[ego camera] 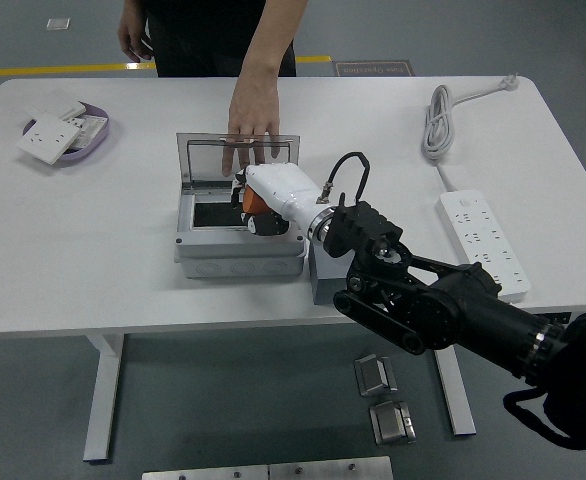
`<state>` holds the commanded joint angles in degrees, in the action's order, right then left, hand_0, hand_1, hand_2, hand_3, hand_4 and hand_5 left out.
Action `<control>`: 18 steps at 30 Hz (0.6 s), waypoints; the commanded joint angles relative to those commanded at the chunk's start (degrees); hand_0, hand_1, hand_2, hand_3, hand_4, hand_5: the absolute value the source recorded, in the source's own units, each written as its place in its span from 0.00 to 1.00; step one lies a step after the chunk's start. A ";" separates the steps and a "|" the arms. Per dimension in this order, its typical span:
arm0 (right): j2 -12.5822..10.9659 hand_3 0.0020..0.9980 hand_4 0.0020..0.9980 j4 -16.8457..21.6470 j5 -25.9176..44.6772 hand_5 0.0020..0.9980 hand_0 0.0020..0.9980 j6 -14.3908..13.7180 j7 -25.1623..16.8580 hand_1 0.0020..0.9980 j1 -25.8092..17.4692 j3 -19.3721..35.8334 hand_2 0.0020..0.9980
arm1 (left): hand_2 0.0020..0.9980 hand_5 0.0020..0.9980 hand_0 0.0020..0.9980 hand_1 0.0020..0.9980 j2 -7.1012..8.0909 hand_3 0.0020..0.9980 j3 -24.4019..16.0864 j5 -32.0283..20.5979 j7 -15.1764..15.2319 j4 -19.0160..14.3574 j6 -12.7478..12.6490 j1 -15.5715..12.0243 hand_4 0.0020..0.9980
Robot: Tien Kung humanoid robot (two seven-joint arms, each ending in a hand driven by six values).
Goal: Pick up the cylinder from the cube,place it in the box,flap close box
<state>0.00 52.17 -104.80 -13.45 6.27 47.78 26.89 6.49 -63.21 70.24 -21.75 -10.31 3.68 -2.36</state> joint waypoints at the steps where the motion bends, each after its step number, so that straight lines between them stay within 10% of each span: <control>1: 0.00 0.41 0.05 -0.21 0.35 0.00 0.22 0.13 -0.08 0.40 0.31 -0.29 0.43 | 0.55 0.27 0.60 0.64 0.06 0.56 -0.02 0.04 0.00 0.00 0.01 0.04 0.66; 8: 0.00 0.45 0.07 -1.27 1.65 0.00 0.24 1.49 -0.58 0.42 1.49 -1.72 0.45 | 0.55 0.27 0.60 0.64 0.28 0.56 -0.56 0.71 -0.23 0.00 0.09 0.18 0.66; 9: 0.00 0.56 0.21 -1.42 1.69 0.00 0.42 1.64 -0.61 0.52 1.59 -1.81 0.53 | 0.55 0.27 0.60 0.64 0.30 0.56 -0.66 0.81 -0.27 0.00 0.09 0.19 0.66; 14: 0.00 0.56 0.21 -2.68 1.78 0.00 0.42 2.31 -0.88 0.52 2.45 -2.01 0.53 | 0.55 0.27 0.60 0.64 0.46 0.56 -1.12 1.37 -0.49 0.00 0.15 0.23 0.66; 15: 0.00 0.68 0.39 -2.93 1.77 0.22 0.70 2.41 -0.93 0.68 2.62 -2.02 0.66 | 0.55 0.28 0.60 0.64 0.49 0.56 -1.15 1.43 -0.50 0.00 0.16 0.25 0.66; 18: 0.00 0.68 0.39 -3.69 1.65 0.22 0.70 2.71 -1.02 0.68 3.16 -2.07 0.66 | 0.55 0.28 0.60 0.64 0.56 0.56 -1.16 1.56 -0.51 0.00 0.22 0.36 0.66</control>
<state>0.00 48.48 -103.14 -10.74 5.25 50.93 24.82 7.05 -64.37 71.80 -22.27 -10.31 3.90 -2.00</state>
